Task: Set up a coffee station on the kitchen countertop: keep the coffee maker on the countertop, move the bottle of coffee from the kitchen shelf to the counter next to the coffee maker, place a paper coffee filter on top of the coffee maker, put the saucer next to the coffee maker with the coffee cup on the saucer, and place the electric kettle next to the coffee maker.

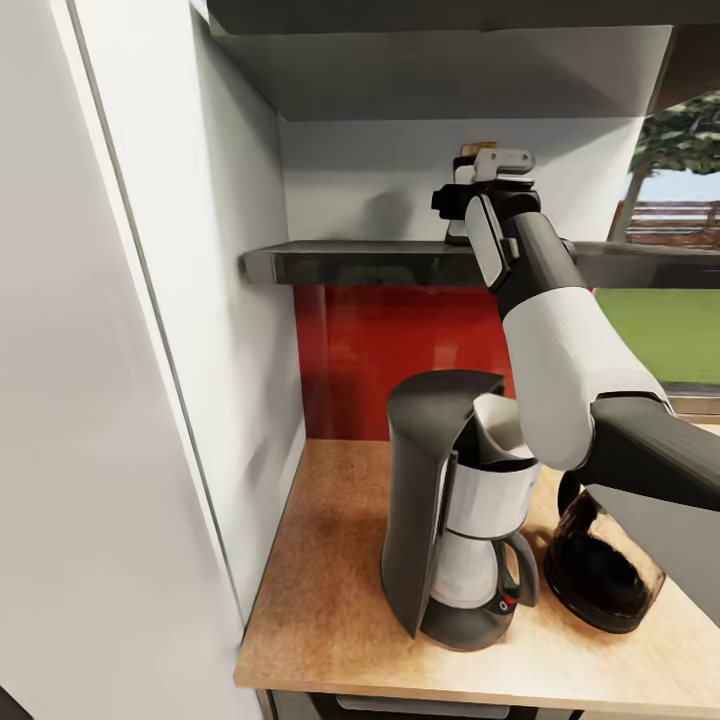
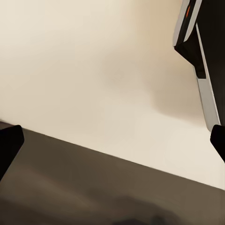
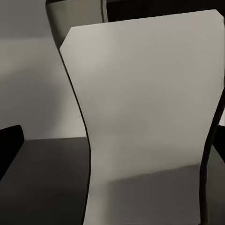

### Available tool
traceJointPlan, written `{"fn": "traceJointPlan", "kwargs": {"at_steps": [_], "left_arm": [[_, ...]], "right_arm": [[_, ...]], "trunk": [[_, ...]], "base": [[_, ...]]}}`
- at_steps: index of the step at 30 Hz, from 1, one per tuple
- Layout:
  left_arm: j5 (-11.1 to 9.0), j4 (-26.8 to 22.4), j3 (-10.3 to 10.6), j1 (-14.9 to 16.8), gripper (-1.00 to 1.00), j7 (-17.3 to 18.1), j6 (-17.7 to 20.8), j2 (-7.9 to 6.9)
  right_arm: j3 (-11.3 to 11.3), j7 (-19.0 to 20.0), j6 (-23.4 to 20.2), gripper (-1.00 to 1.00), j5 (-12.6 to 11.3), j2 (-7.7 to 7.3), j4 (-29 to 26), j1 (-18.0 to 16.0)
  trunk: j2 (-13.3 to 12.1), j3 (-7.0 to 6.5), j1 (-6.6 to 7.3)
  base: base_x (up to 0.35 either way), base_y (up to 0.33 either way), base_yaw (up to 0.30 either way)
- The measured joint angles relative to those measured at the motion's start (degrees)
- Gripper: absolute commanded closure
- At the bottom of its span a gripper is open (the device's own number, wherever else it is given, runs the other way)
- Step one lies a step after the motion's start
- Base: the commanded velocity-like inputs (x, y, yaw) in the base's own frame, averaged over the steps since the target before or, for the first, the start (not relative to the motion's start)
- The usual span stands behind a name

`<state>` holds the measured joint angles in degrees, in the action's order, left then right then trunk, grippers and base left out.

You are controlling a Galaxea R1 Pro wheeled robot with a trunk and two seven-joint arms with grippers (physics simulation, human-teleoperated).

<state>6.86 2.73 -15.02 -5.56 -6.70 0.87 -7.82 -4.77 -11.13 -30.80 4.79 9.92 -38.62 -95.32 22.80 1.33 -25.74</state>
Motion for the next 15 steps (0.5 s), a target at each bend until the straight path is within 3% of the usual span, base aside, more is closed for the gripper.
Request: {"fn": "traceJointPlan", "kwargs": {"at_steps": [15], "left_arm": [[0.01, 0.00, 0.00, 0.00, -1.00, 0.00, -0.07, 0.00]], "right_arm": [[0.00, 0.01, 0.00, -1.00, 0.00, 0.00, 0.00, 0.01]], "trunk": [[0.00, 0.00, -0.01]], "base": [[0.024, 0.000, 0.000]]}}
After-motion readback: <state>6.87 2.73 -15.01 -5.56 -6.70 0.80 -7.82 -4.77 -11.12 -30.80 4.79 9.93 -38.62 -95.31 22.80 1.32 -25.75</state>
